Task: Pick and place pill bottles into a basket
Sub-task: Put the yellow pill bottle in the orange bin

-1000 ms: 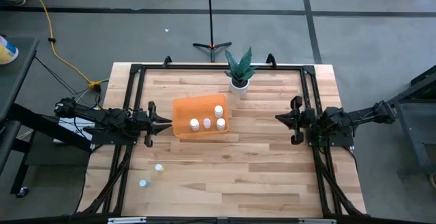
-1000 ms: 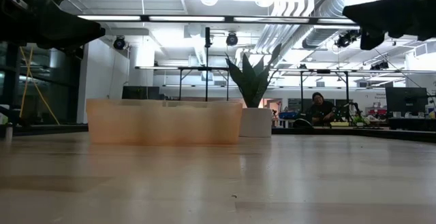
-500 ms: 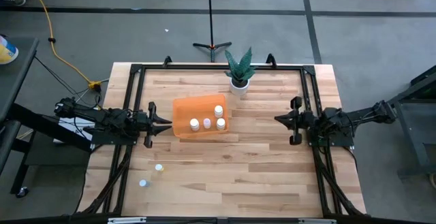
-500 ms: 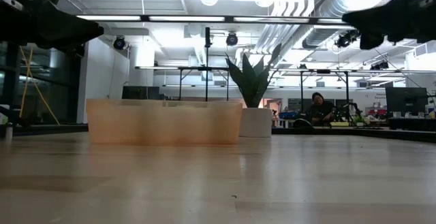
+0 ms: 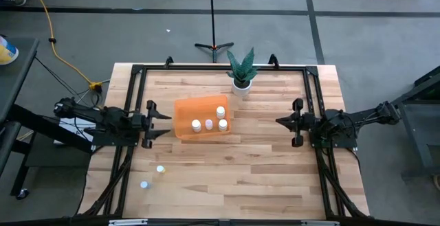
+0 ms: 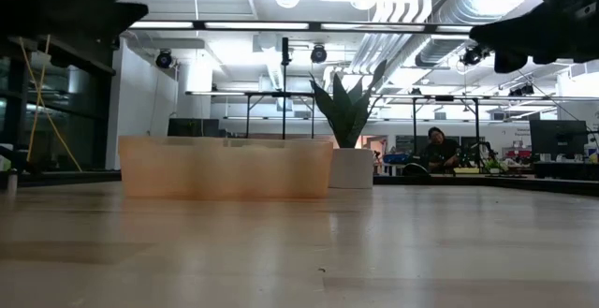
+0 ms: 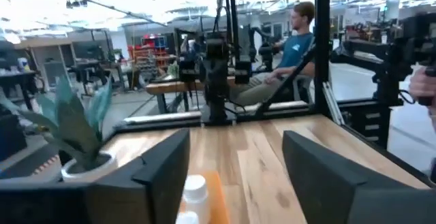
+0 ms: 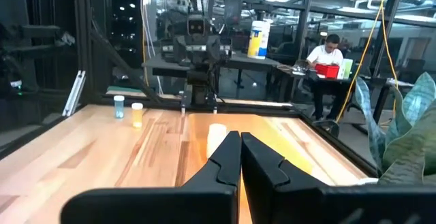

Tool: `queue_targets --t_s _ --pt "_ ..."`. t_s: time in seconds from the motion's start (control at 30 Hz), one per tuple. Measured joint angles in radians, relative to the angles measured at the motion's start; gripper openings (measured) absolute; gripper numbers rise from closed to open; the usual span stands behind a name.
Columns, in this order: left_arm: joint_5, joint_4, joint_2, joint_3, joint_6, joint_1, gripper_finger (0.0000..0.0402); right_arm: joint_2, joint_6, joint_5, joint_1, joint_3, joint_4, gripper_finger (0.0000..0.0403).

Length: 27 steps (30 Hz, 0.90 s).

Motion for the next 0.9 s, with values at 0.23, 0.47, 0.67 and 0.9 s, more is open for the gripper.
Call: queue_targets --t_s 0.23,0.47,0.67,0.9 --pt "0.012 0.011 0.196 0.194 0.062 0.0 0.0277 0.0 -0.006 0.003 0.0 0.0 -0.005 0.0002" --pt "0.044 -0.023 0.566 0.37 0.017 0.0 0.0248 0.0 -0.015 0.003 0.0 0.0 -0.047 0.0001" --pt "0.077 -0.322 0.854 0.614 0.004 0.0 0.0237 0.0 -0.04 0.003 0.0 0.0 -0.023 0.0006" --pt "0.112 -0.829 1.096 0.929 -0.292 -0.002 0.0238 0.0 -0.071 0.003 0.0 0.0 -0.014 0.0001"
